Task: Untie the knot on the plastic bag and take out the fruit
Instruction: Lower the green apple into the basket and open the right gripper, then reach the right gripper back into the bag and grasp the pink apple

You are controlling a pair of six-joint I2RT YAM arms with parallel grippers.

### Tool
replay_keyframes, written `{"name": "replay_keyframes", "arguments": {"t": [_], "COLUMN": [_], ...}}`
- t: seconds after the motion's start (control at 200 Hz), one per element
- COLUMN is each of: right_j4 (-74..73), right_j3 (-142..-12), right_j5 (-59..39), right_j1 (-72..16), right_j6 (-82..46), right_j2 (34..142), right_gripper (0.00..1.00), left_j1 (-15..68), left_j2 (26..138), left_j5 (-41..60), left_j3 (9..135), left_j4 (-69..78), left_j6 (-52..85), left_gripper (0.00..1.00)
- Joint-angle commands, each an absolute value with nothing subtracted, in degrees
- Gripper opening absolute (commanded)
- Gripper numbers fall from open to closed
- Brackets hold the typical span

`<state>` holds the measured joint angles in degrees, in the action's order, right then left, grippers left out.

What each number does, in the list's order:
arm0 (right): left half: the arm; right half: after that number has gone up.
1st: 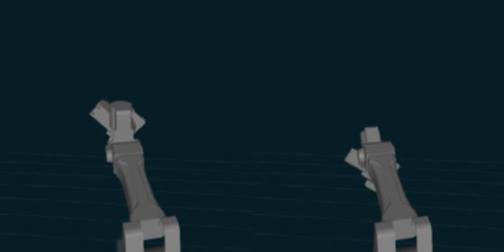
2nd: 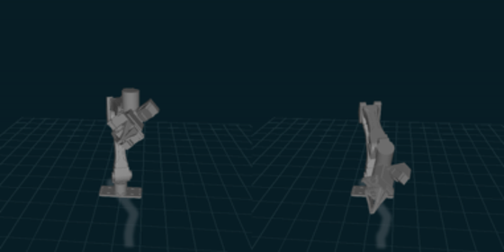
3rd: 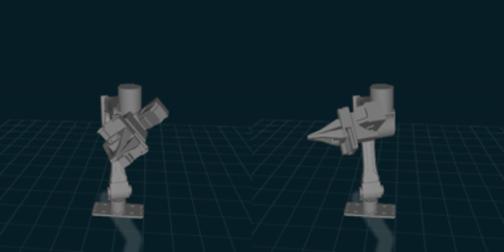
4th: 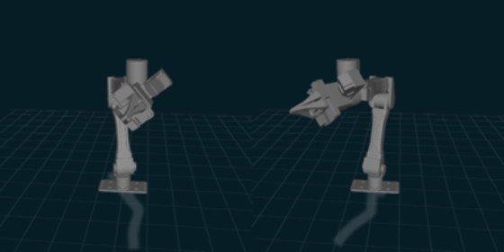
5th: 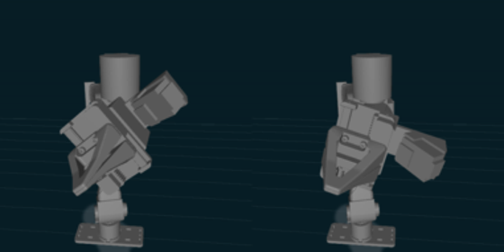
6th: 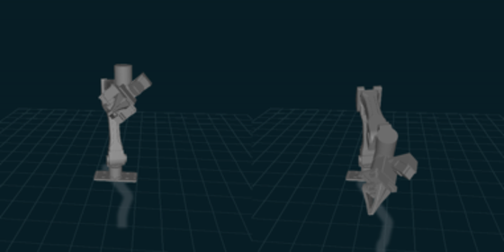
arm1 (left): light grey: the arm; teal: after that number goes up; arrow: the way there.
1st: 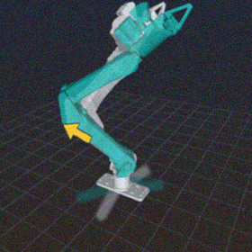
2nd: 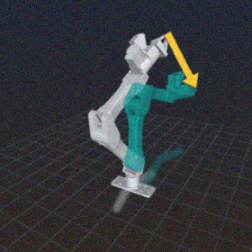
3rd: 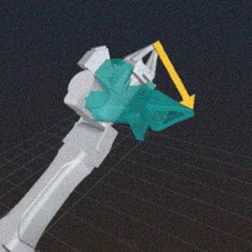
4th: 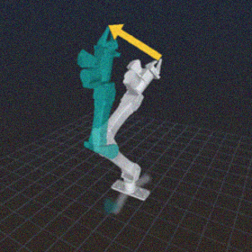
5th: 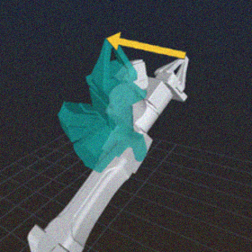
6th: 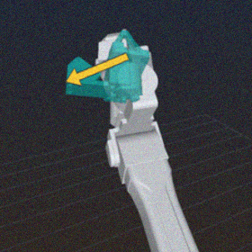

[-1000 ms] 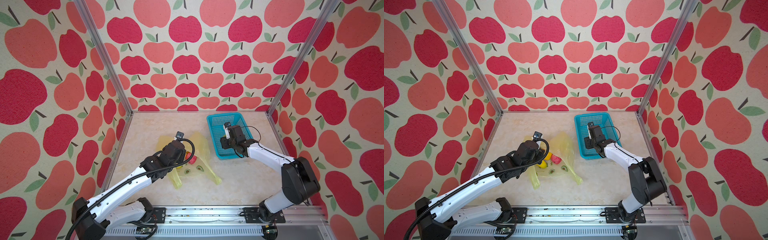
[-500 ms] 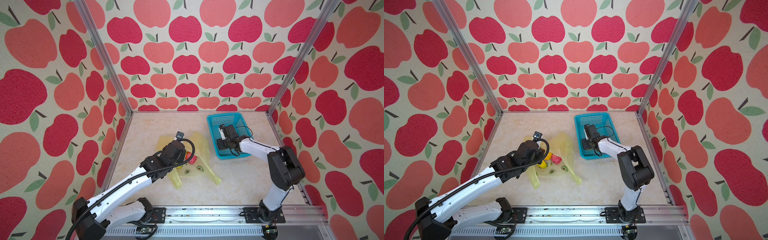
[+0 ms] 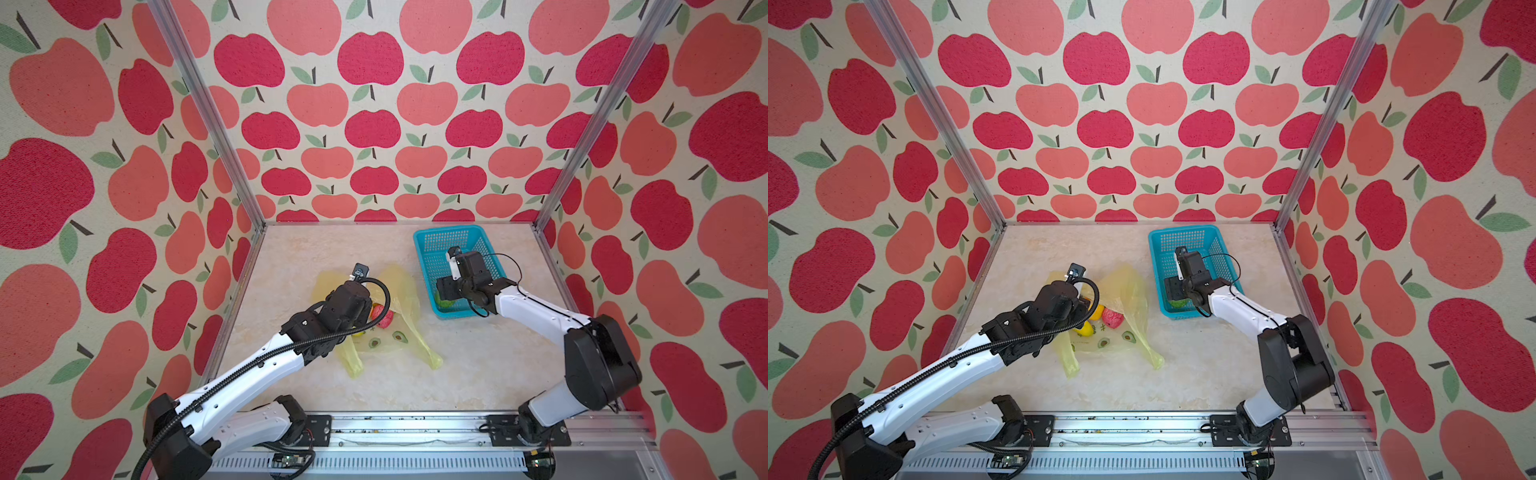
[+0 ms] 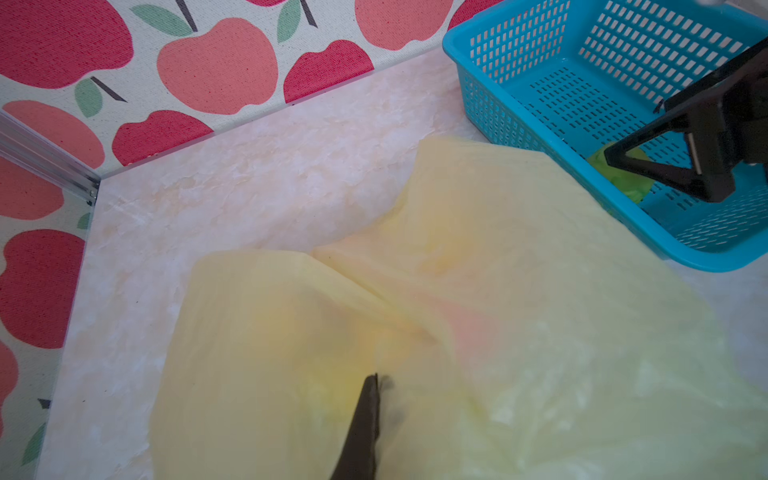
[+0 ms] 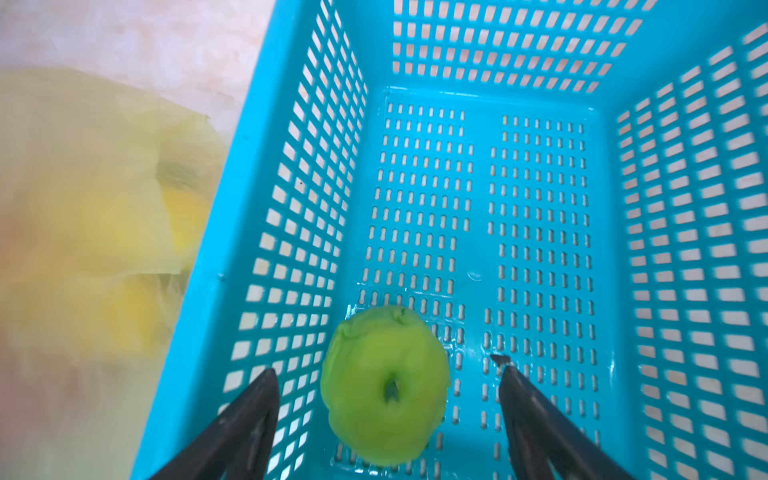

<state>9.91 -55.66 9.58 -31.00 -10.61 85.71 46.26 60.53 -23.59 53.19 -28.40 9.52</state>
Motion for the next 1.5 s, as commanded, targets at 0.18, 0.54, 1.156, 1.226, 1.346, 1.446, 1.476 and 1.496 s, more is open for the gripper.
{"name": "replay_keyframes", "arguments": {"t": [0.18, 0.54, 1.156, 1.226, 1.346, 1.446, 1.476, 1.496], "right_j4": [-1.3, -11.9, -16.9, -17.5, -21.4, -23.9, -24.3, -24.6], "right_j3": [-41.5, -32.7, -42.6, -44.2, -44.9, -45.4, -45.6, -45.7], "right_j5": [8.1, 9.4, 12.2, 13.7, 17.5, 20.4, 20.8, 21.0], "right_j1": [-33.9, -55.8, -78.3, -78.4, -78.4, -77.9, -77.5, -77.2], "right_j6": [-10.1, 4.5, 13.6, 13.1, 12.2, 11.8, 11.4, 11.0], "right_j2": [59.9, 43.3, 76.7, 81.6, 87.6, 91.0, 92.1, 92.7], "right_gripper": [0.71, 0.63, 0.62, 0.61, 0.62, 0.66, 0.66, 0.66], "left_j1": [45.8, 45.7, 45.6, 45.6, 45.6, 45.6, 45.6, 45.6], "left_j2": [61.2, 60.8, 60.7, 60.9, 61.1, 60.9, 61.0, 60.9], "left_j5": [-24.5, -23.8, -24.0, -23.8, -23.8, -23.9, -23.8, -23.8], "left_j3": [52.7, 52.4, 52.0, 52.2, 52.3, 52.1, 52.1, 52.1], "left_j4": [-27.9, -27.5, -27.1, -27.2, -27.4, -27.1, -27.1, -27.1], "left_j6": [9.0, 9.1, 9.1, 9.2, 9.2, 9.2, 9.2, 9.2], "left_gripper": [0.00, 0.00, 0.00, 0.00, 0.00, 0.00, 0.00, 0.00]}}
